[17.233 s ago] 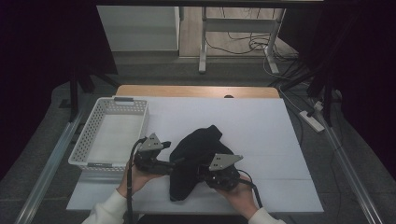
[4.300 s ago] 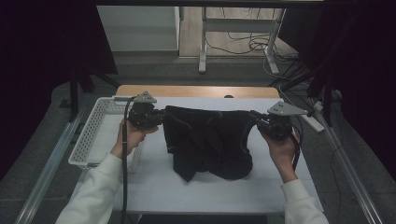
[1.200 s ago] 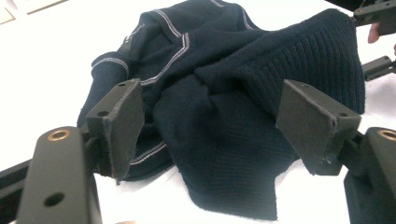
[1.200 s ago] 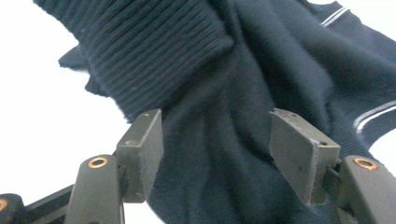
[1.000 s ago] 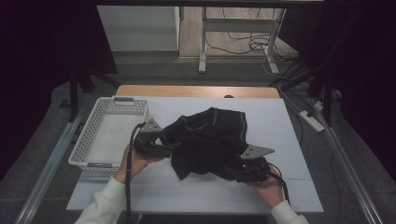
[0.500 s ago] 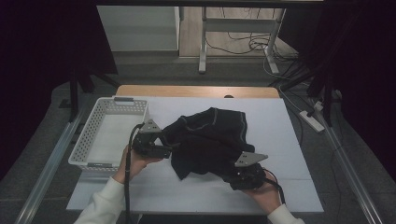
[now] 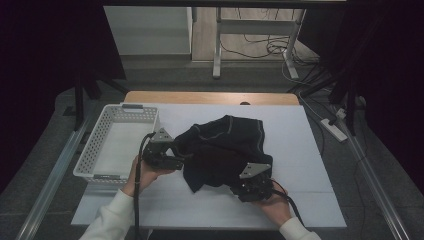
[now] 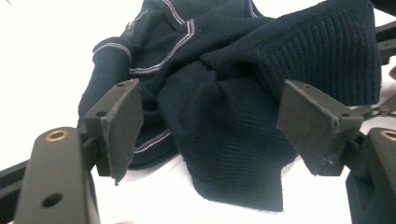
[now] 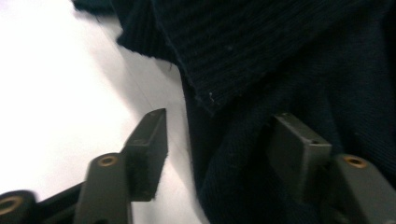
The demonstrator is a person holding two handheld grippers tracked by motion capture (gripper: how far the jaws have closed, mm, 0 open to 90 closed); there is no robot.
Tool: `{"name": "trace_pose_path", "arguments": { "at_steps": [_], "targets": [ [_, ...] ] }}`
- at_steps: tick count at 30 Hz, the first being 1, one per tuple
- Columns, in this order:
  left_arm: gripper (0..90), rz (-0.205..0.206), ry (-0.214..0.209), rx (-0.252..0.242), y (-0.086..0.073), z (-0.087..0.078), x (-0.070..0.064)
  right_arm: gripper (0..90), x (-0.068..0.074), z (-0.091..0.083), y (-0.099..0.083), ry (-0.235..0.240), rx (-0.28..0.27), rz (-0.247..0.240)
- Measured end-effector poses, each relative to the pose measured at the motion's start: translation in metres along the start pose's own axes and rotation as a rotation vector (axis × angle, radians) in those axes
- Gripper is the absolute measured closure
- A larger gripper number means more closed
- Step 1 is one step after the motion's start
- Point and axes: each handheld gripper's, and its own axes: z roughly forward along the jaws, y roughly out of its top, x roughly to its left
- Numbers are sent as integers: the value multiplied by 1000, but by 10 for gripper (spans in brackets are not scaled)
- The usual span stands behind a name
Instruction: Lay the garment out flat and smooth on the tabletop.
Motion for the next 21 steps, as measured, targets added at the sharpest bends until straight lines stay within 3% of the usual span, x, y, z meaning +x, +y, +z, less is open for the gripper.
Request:
{"name": "trace_pose_path", "arguments": {
  "at_steps": [2, 8, 14, 18, 21],
  "targets": [
    [233, -1, -1, -2, 0, -1, 0, 525, 0, 3, 0, -8, 23, -9],
    [233, -3, 1, 1, -1, 0, 2, 804, -6, 0, -2, 14, 16, 12],
    [232, -2, 3, 1, -1, -1, 2, 842, -4, -9, -4, 9, 20, -16],
    [232, -6, 6, 0, -2, -3, 4, 844, -8, -29, -13, -8, 2, -9],
    [232, -11, 7, -2, -2, -3, 6, 845, -18, -47, -23, -36, -29, 24]
  ]
}}
